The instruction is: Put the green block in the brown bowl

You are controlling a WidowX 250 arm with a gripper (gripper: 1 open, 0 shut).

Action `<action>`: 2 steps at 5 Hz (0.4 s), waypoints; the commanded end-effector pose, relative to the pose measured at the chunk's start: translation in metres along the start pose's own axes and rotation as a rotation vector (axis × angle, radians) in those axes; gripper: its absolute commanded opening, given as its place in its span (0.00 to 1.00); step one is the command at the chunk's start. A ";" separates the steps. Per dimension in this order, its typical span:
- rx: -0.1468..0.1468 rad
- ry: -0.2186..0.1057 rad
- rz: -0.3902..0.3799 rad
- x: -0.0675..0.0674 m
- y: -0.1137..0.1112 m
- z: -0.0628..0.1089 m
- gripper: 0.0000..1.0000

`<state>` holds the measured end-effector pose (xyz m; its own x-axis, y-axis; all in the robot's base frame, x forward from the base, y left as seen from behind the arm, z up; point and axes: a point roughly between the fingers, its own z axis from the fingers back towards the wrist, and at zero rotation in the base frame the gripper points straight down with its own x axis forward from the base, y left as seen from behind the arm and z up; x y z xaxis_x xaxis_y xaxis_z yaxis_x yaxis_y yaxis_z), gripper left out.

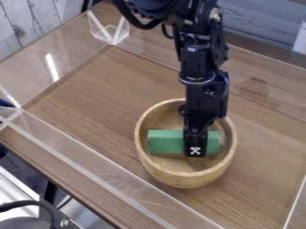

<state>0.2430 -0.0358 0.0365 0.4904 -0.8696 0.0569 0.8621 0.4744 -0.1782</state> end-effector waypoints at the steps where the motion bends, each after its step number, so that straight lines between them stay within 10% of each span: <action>1: 0.038 -0.026 0.012 0.003 0.010 0.010 0.00; 2: 0.039 -0.025 0.017 0.004 0.011 0.009 0.00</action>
<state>0.2441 -0.0358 0.0350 0.4975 -0.8657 0.0551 0.8580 0.4817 -0.1785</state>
